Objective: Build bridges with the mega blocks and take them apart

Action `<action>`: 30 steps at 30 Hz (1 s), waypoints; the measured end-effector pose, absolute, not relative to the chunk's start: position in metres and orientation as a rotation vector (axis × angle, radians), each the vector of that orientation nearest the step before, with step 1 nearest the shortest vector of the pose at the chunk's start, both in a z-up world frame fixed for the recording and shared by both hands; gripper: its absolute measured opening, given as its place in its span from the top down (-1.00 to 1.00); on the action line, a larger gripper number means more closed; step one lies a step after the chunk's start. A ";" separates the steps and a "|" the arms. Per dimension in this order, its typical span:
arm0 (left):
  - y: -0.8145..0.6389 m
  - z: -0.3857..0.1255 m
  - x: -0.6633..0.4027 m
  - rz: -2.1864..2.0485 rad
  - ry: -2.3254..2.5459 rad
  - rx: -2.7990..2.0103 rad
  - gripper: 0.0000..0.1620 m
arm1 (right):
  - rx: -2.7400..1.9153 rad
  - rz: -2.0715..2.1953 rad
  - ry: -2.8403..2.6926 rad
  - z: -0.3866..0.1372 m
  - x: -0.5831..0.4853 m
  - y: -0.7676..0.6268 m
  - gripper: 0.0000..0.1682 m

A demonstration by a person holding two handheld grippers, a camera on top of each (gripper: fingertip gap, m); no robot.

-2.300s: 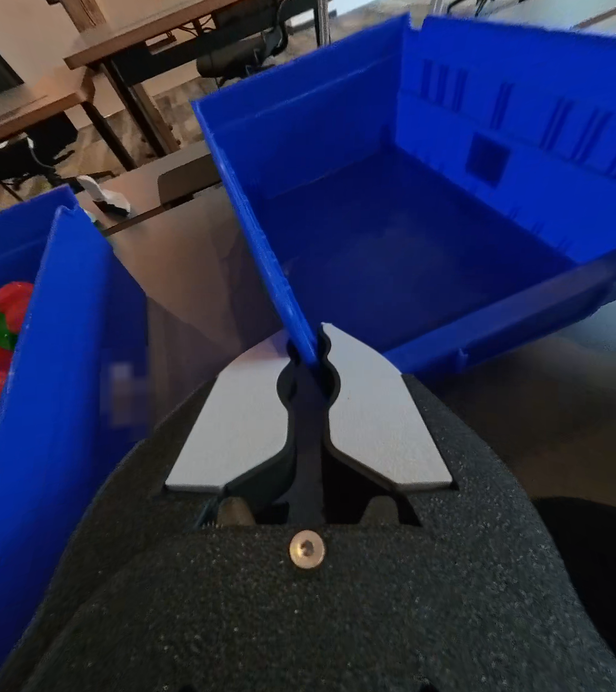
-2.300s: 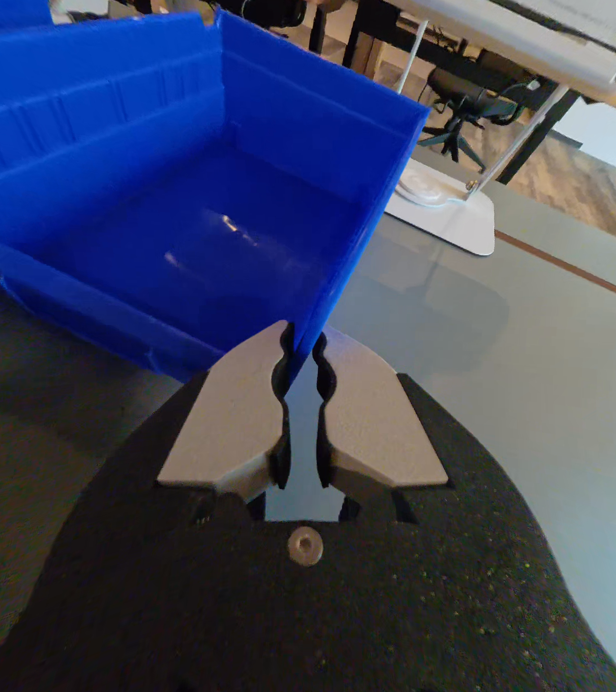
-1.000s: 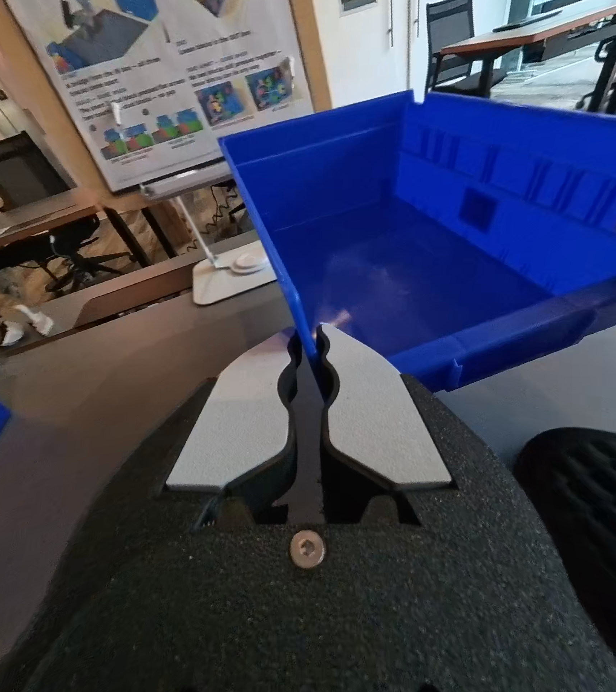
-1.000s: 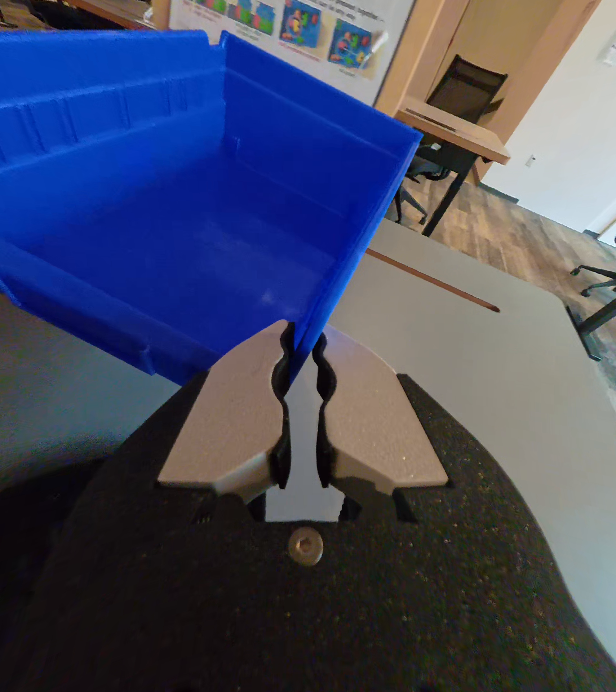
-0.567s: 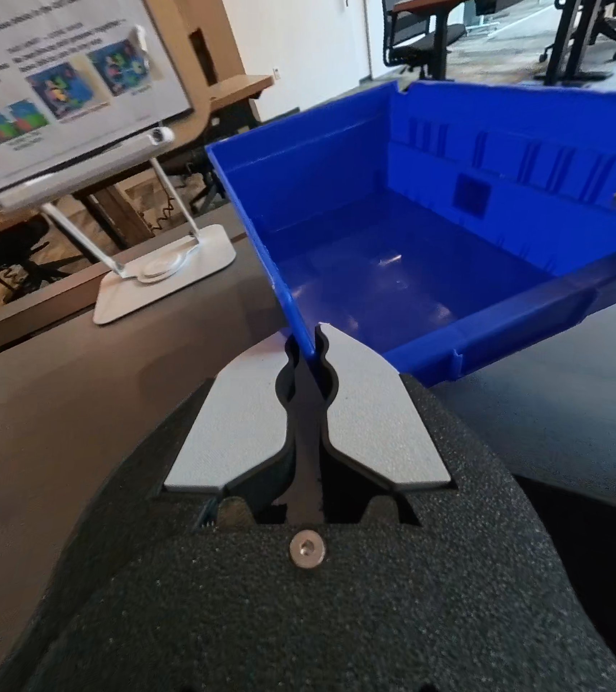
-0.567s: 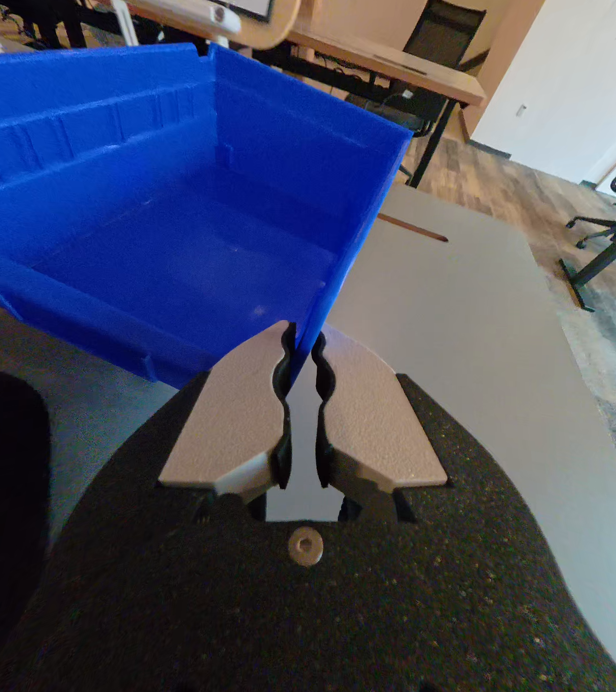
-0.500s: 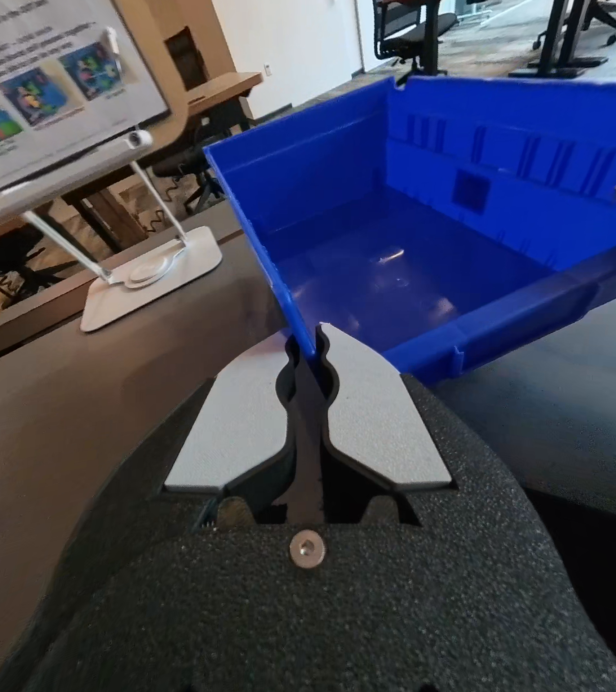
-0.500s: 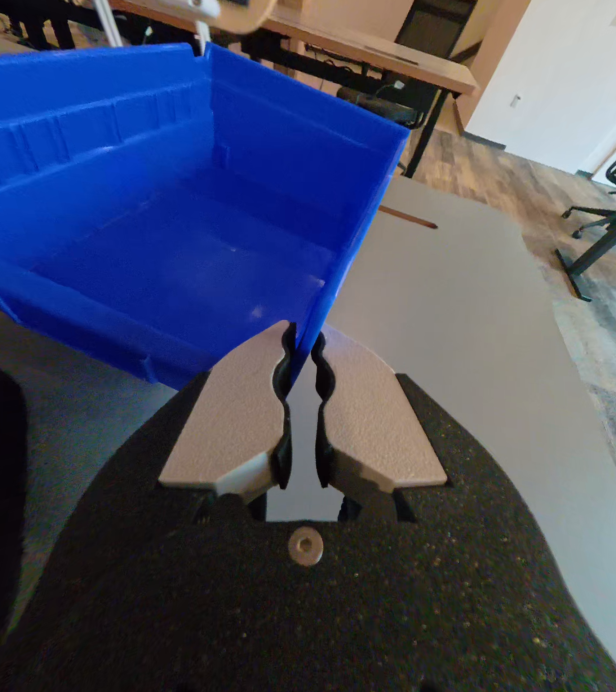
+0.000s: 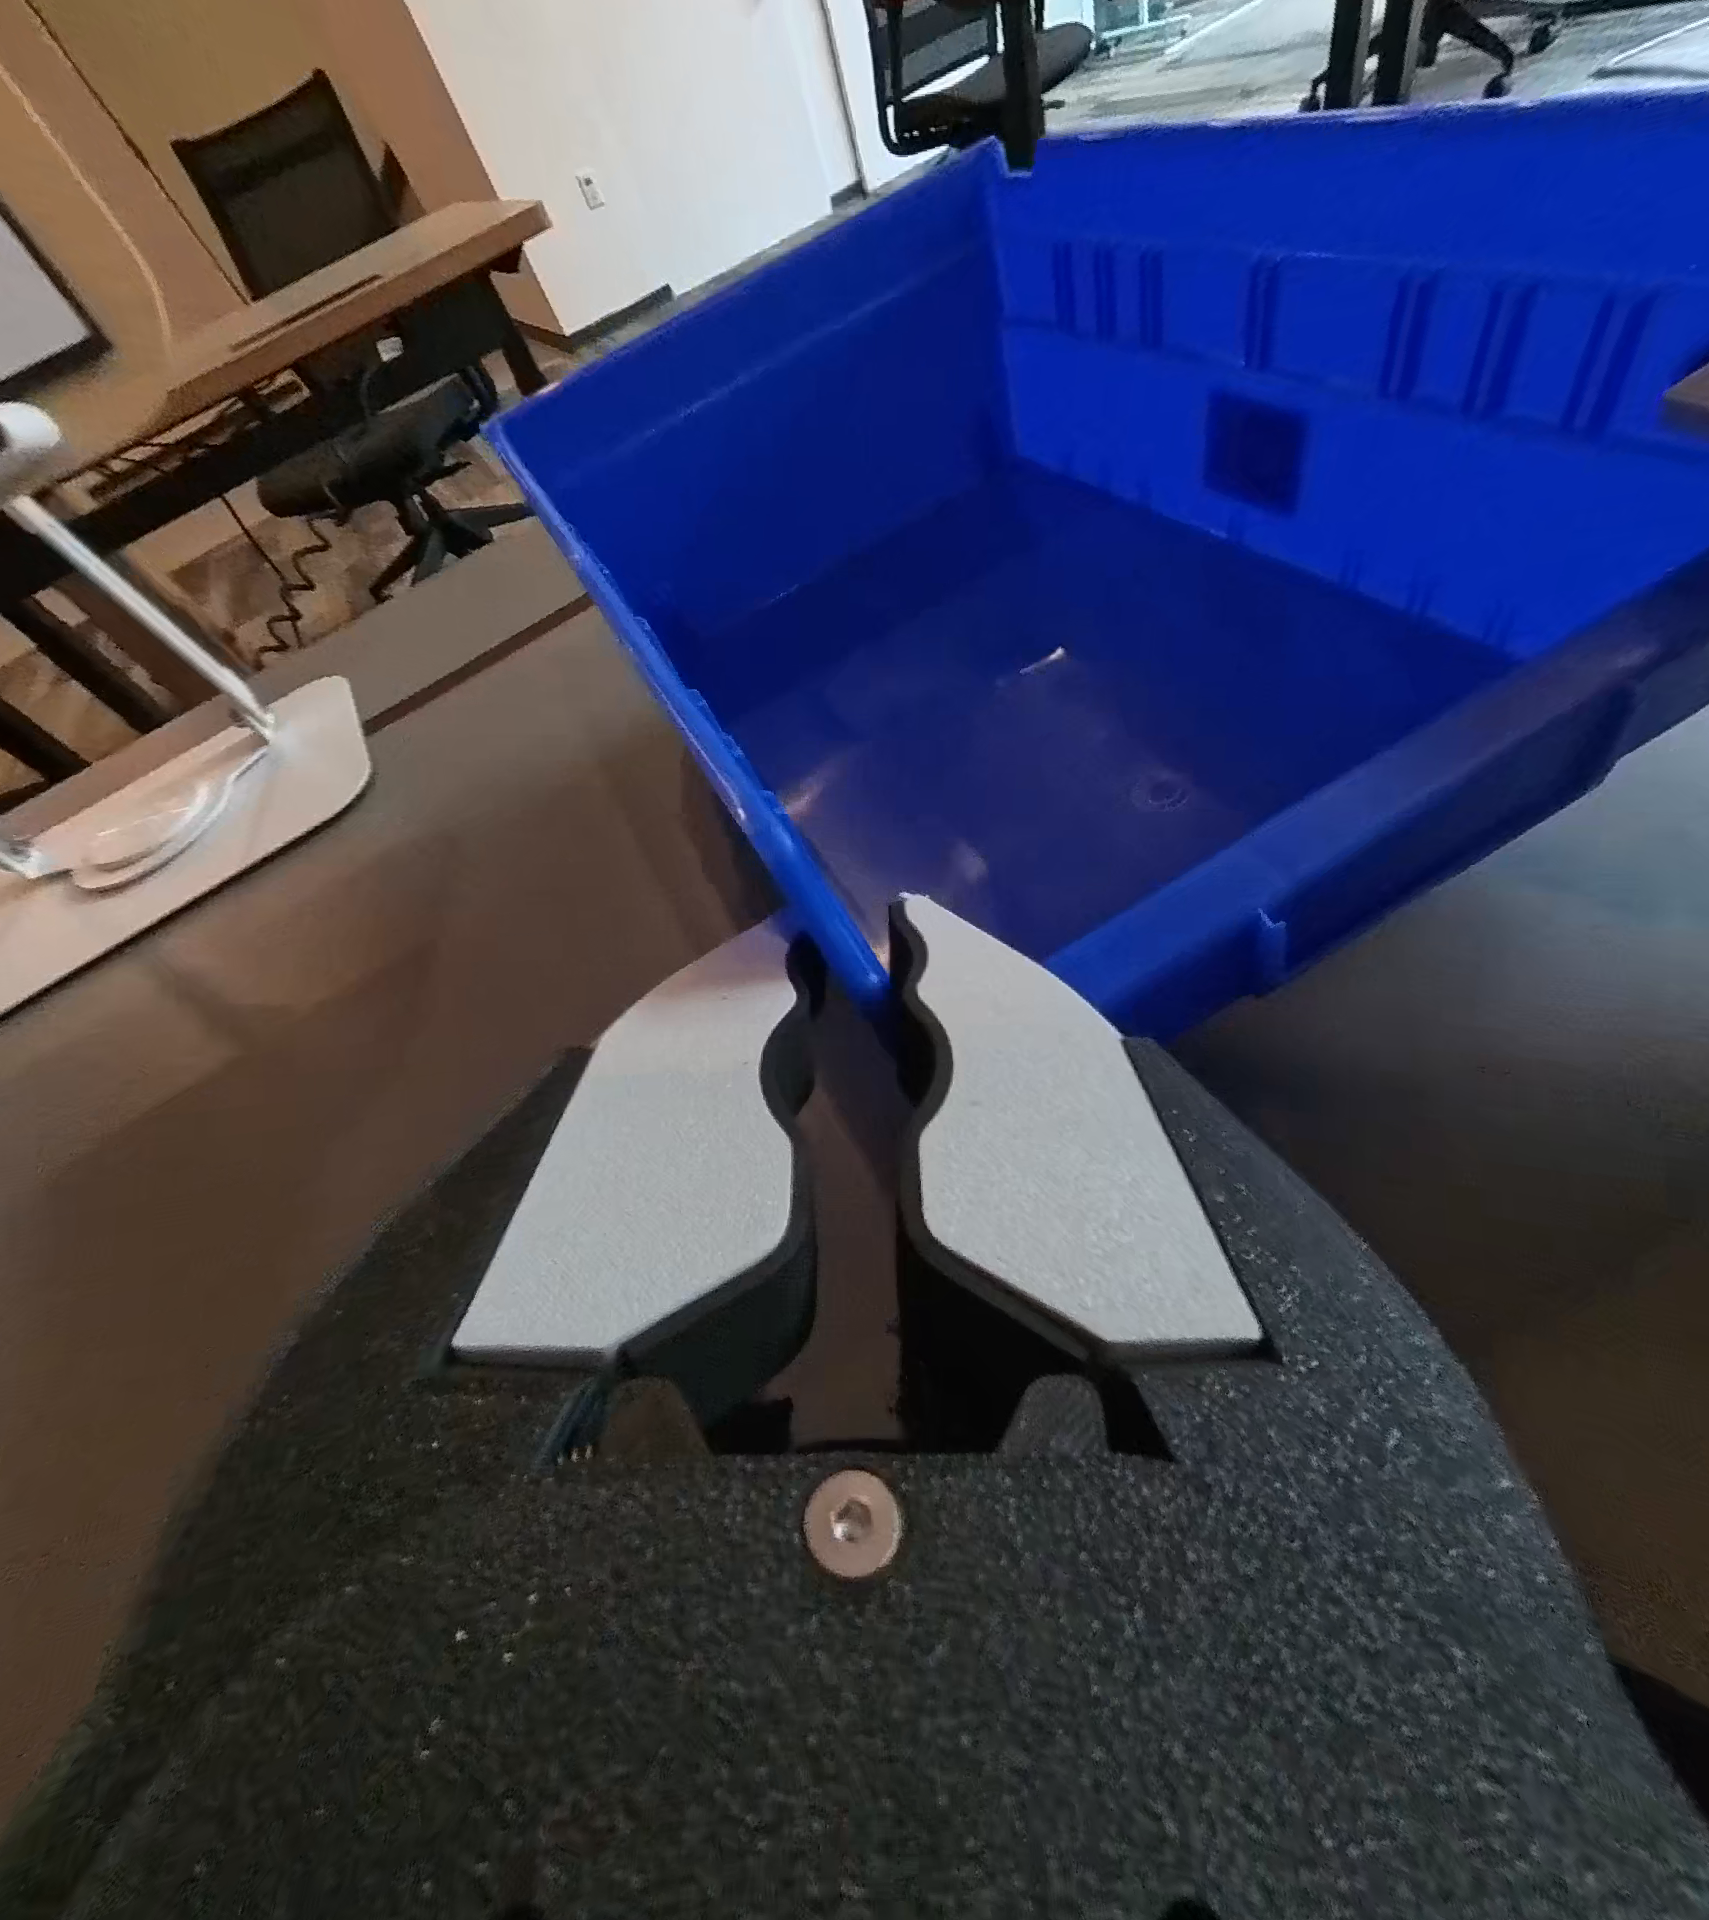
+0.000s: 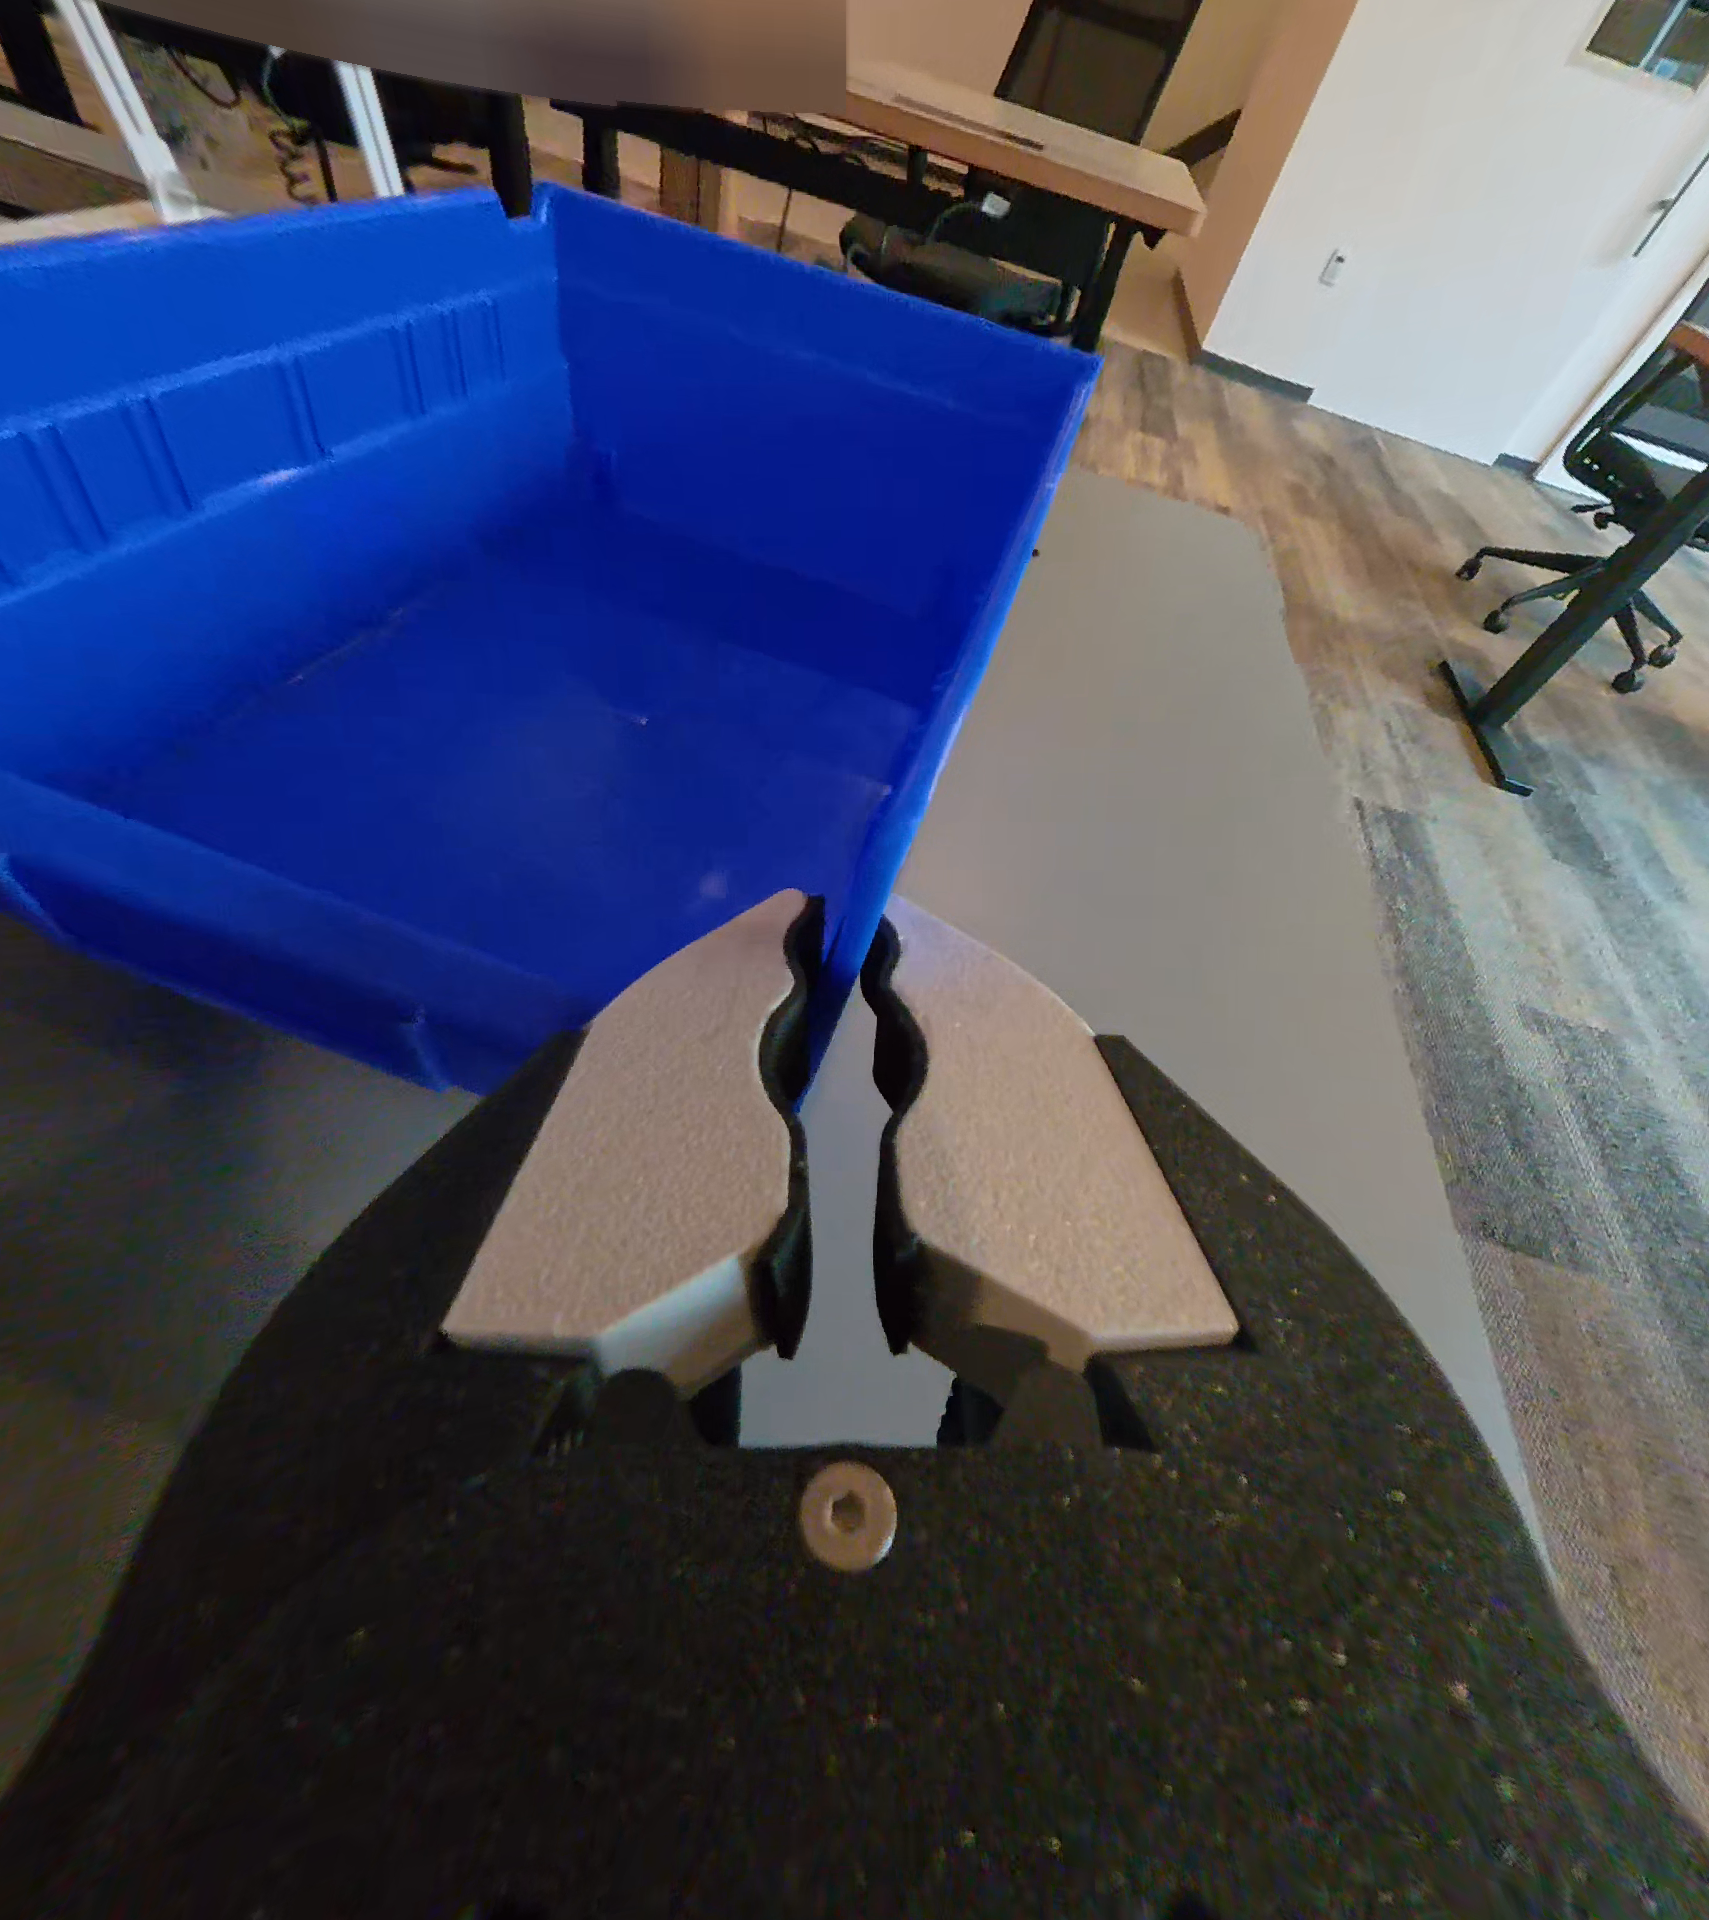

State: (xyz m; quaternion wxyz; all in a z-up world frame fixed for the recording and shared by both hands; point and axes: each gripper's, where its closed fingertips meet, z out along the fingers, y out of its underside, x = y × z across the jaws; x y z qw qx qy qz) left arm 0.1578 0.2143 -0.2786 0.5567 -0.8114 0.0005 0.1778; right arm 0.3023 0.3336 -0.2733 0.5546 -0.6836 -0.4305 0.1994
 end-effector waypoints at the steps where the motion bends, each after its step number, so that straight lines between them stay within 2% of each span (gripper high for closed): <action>1: 0.218 -0.280 0.160 0.411 0.005 -1.916 0.86 | -1.620 0.470 -1.017 -0.275 0.305 0.337 0.93; 15: 0.230 -0.294 0.172 0.376 0.080 -1.982 0.80 | -1.653 0.491 -0.992 -0.291 0.313 0.354 0.92; 16: 0.230 -0.294 0.173 0.372 0.088 -1.979 0.79 | -1.648 0.503 -0.997 -0.293 0.312 0.353 0.88; 18: 0.230 -0.289 0.175 0.369 0.105 -1.941 0.75 | -1.620 0.550 -0.994 -0.291 0.309 0.349 0.62; 24: 0.221 -0.273 0.171 0.398 0.129 -1.861 0.43 | -1.666 0.508 -0.991 -0.289 0.320 0.340 0.24; 27: 0.211 -0.265 0.165 0.359 0.111 -1.843 0.38 | -1.688 0.517 -0.966 -0.279 0.322 0.331 0.15; 30: 0.198 -0.251 0.158 0.319 0.102 -1.828 0.36 | -1.684 0.531 -0.896 -0.259 0.321 0.322 0.18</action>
